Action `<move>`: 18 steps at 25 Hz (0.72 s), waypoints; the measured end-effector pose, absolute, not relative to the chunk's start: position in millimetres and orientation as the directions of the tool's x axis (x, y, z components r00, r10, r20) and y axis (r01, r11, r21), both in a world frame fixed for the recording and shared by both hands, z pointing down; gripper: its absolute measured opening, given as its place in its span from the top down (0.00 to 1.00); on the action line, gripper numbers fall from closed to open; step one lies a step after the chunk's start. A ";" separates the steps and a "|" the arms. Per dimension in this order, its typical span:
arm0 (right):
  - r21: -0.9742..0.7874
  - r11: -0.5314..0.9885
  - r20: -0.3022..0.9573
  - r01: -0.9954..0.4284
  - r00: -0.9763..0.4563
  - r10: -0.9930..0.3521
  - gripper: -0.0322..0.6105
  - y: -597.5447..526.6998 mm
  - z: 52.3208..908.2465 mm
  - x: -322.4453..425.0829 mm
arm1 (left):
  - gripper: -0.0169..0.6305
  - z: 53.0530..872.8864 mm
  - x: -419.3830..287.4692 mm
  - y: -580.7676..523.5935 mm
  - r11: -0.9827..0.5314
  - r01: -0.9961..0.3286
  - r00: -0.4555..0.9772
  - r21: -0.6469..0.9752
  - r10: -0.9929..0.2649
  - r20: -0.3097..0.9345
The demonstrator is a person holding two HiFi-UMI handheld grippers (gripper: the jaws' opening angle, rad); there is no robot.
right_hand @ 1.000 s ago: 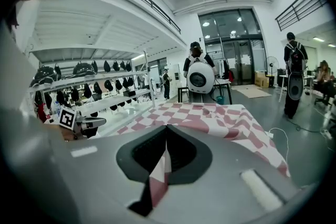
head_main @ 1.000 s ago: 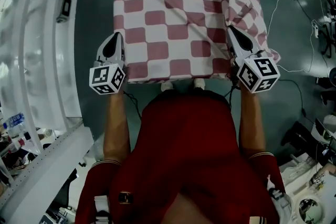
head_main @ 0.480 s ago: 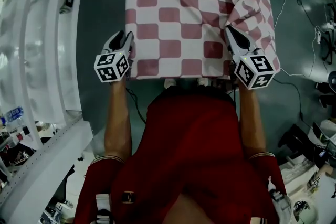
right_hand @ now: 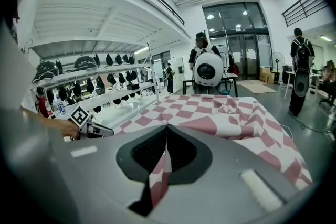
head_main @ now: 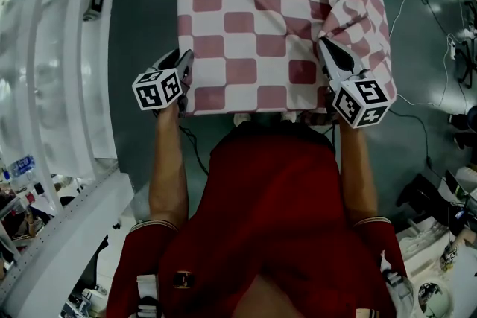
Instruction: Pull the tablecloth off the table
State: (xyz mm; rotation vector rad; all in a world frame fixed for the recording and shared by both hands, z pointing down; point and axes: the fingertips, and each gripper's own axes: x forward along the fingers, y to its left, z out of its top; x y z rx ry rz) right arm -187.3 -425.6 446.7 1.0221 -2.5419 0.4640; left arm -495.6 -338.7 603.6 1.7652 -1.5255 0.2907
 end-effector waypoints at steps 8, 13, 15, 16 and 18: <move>-0.181 0.699 0.439 -0.692 -0.693 -0.572 0.93 -431.1 449.8 -183.9 | 0.87 597.3 -501.5 -341.7 0.087 -0.973 0.080 0.215 -0.746 0.661; -0.193 0.710 0.428 -0.677 -0.710 -0.560 0.93 -432.6 450.1 -178.7 | 0.96 595.4 -502.0 -341.8 0.101 -0.982 0.034 0.159 -0.734 0.678; -0.200 0.714 0.421 -0.671 -0.717 -0.556 0.93 -433.4 448.7 -175.4 | 0.96 591.9 -498.3 -342.7 0.103 -0.981 0.035 0.164 -0.739 0.673; -0.206 0.715 0.416 -0.668 -0.721 -0.554 0.93 -434.1 447.8 -173.7 | 0.96 588.4 -495.7 -343.6 0.101 -0.981 0.037 0.167 -0.744 0.667; -0.218 0.716 0.405 -0.663 -0.729 -0.552 0.93 -435.8 445.5 -169.9 | 0.96 577.9 -488.3 -345.6 0.089 -0.981 0.046 0.174 -0.761 0.647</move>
